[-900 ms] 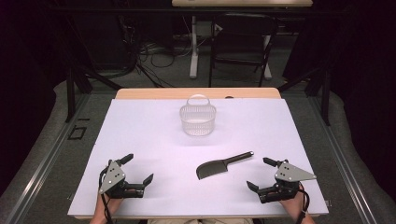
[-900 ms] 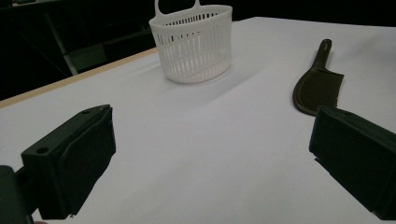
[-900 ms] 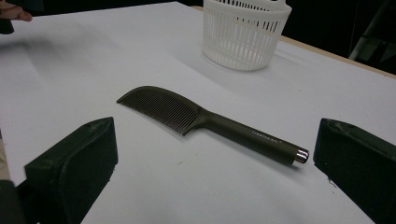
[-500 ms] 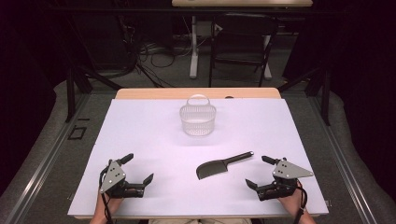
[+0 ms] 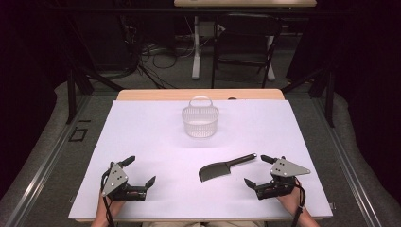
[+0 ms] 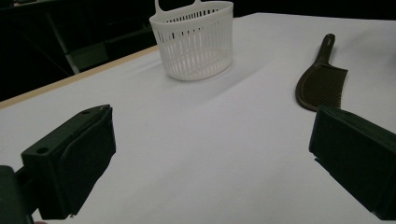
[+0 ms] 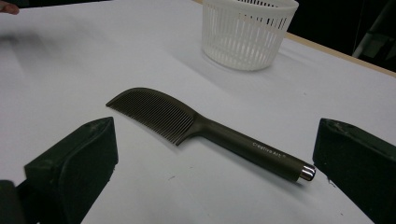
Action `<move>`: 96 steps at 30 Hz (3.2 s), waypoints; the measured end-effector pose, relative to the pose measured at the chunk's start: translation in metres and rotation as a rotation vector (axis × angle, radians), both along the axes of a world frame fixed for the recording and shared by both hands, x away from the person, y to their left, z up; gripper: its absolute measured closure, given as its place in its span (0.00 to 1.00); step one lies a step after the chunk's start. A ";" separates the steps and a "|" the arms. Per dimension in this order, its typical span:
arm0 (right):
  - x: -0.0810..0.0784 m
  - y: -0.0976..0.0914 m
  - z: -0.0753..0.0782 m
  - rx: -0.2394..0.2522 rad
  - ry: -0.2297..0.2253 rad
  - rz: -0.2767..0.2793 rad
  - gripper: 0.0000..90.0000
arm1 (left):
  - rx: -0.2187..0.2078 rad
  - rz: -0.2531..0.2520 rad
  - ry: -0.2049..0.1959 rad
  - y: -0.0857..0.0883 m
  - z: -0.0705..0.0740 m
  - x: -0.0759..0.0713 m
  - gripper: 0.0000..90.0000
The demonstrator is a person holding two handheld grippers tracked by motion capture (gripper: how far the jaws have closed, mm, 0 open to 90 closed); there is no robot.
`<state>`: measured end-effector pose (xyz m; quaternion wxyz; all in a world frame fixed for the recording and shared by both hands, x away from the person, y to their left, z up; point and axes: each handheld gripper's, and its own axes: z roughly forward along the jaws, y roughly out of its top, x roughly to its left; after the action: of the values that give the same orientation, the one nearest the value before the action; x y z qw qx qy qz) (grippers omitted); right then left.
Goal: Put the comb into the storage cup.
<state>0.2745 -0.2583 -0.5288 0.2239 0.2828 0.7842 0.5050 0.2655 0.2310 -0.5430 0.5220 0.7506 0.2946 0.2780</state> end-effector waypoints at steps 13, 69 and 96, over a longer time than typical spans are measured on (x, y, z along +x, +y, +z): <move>0.020 0.004 0.002 -0.014 0.008 -0.020 0.00 | -0.001 -0.006 0.001 -0.001 0.000 0.001 0.01; 0.089 0.007 -0.001 -0.084 0.066 -0.093 0.00 | 0.003 -0.003 0.003 -0.001 -0.001 0.003 0.01; 0.097 -0.007 -0.016 -0.203 0.176 -0.163 1.00 | 0.008 -0.003 0.003 -0.001 0.000 0.003 0.01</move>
<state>0.3712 -0.2651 -0.5450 0.2218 0.3646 0.8223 0.3765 0.2687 0.2303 -0.5434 0.5187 0.7537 0.2932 0.2772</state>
